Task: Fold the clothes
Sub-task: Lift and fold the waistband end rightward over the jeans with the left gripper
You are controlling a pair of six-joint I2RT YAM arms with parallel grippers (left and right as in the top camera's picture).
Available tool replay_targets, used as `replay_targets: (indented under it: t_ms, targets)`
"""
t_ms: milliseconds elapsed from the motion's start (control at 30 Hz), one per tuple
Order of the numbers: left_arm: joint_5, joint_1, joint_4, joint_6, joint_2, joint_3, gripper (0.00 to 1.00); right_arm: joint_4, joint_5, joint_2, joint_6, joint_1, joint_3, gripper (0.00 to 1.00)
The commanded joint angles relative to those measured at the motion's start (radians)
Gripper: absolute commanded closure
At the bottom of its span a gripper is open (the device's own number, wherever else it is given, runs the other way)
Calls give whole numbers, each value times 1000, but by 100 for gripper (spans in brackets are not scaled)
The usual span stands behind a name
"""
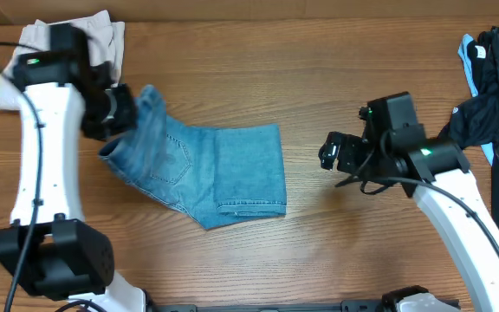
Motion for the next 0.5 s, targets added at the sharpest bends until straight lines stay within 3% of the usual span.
replay_targets:
  t_ms: [0,467]
  targets:
    - [-79,-122,9,-116,-9,24,96,5,-5,38,-3,-2,25,0]
    - [-105,-375,76,-268,-9,24,96,27,18,47,-7,-2,25,0]
